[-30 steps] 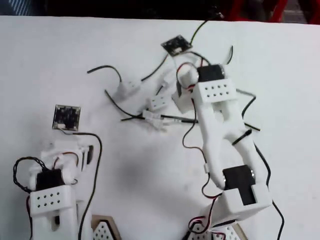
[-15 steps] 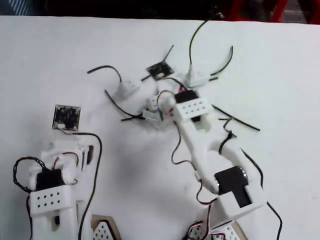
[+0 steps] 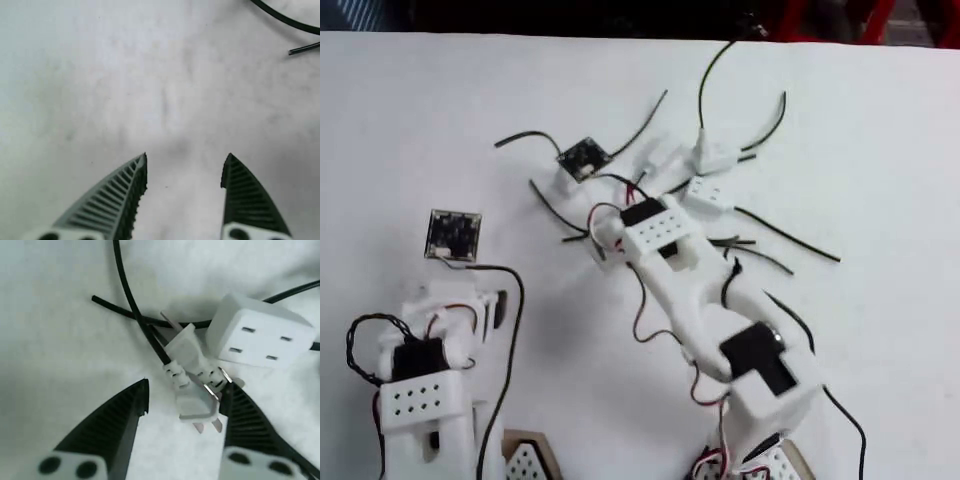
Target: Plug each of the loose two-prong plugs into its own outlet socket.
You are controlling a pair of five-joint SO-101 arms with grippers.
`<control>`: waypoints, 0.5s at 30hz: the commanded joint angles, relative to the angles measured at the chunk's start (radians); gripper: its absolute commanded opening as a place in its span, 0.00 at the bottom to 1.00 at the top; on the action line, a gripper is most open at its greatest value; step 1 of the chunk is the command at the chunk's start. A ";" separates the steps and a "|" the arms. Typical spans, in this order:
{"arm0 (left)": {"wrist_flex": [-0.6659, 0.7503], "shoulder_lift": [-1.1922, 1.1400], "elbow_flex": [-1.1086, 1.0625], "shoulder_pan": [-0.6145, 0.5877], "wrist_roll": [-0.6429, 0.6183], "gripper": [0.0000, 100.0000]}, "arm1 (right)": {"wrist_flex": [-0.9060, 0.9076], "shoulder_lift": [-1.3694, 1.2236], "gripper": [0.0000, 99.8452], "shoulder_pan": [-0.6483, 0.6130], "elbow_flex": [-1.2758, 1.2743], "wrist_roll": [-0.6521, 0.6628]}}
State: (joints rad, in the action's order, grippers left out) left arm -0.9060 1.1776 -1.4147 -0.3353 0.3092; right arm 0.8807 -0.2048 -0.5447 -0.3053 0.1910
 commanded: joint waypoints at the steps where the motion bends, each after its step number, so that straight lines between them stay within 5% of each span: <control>1: 0.021 0.018 0.006 -0.008 0.012 0.24 | 0.102 -0.050 0.23 0.031 0.135 0.028; 6: 0.021 0.018 0.006 -0.008 0.012 0.24 | 0.242 -0.186 0.22 0.038 0.293 0.034; 15: 0.020 0.018 0.006 -0.008 0.012 0.24 | 0.315 -0.223 0.05 0.039 0.361 0.035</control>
State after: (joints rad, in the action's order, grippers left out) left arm -0.9060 1.1776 -1.4147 -0.3353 0.3122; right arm 1.1676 -0.4411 -0.5079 0.0491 0.2140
